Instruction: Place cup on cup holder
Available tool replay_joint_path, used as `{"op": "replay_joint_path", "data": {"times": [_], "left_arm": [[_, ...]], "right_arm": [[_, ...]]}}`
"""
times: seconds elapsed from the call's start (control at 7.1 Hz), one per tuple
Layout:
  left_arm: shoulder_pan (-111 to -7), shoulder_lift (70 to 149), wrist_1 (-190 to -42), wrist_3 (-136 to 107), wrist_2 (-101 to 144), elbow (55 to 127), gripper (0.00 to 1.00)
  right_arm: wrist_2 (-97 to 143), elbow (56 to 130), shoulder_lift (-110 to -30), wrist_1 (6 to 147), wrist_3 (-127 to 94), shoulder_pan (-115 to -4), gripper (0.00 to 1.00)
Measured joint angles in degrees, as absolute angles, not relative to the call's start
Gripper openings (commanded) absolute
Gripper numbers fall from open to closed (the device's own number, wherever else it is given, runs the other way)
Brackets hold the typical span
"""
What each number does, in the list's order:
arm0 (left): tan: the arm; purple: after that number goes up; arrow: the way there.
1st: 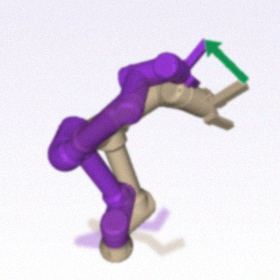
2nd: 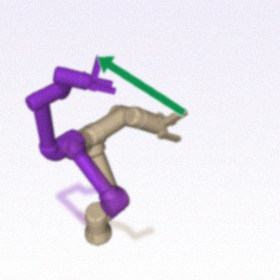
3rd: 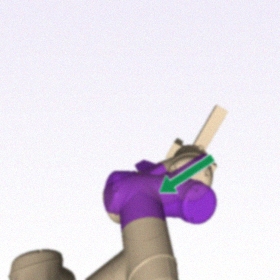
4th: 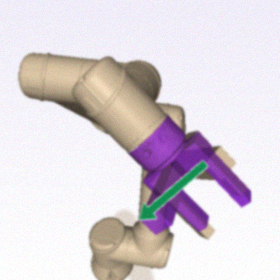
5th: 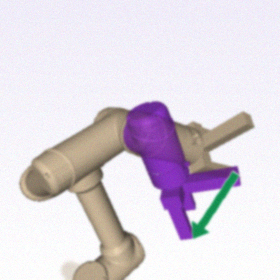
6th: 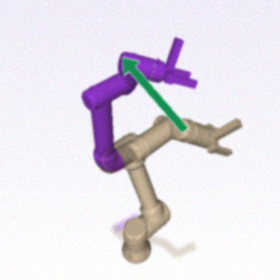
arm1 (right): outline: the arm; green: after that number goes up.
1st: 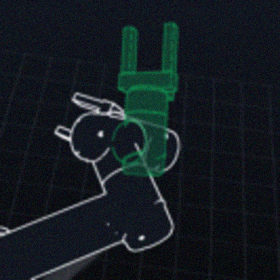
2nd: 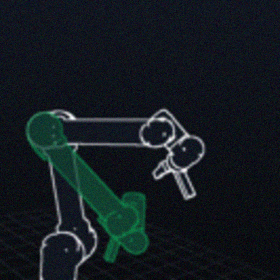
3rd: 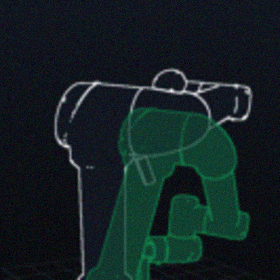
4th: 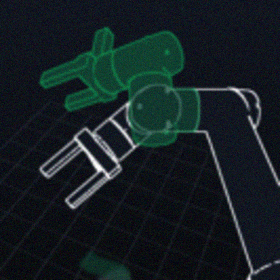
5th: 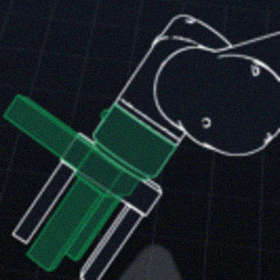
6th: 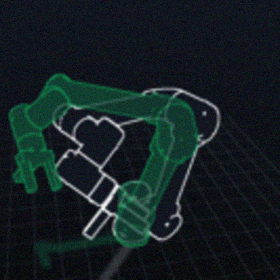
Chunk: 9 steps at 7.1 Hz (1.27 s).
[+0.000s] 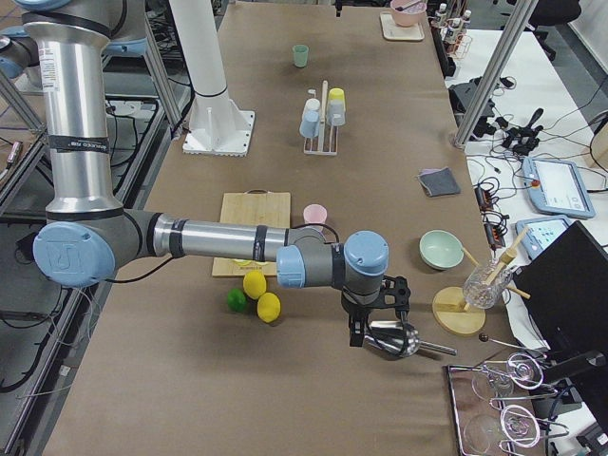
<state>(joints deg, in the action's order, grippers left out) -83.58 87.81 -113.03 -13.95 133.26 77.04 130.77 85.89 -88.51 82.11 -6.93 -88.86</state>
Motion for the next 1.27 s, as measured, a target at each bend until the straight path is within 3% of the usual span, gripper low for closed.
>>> {"op": "replay_joint_path", "data": {"times": [0.56,0.99,1.27], "left_arm": [[-83.6,88.5,-114.0,-13.8,133.3,81.5,0.98],[-83.6,90.6,-114.0,-14.3,132.7,82.2,0.98],[-83.5,96.0,-113.1,-16.8,132.5,80.1,0.98]], "right_arm": [[132.9,85.9,-87.0,86.1,-7.6,-88.5,0.99],[135.6,86.0,-80.0,93.8,-11.9,-82.5,0.99],[135.7,85.2,-74.7,95.7,-19.6,-75.5,0.99]]}}
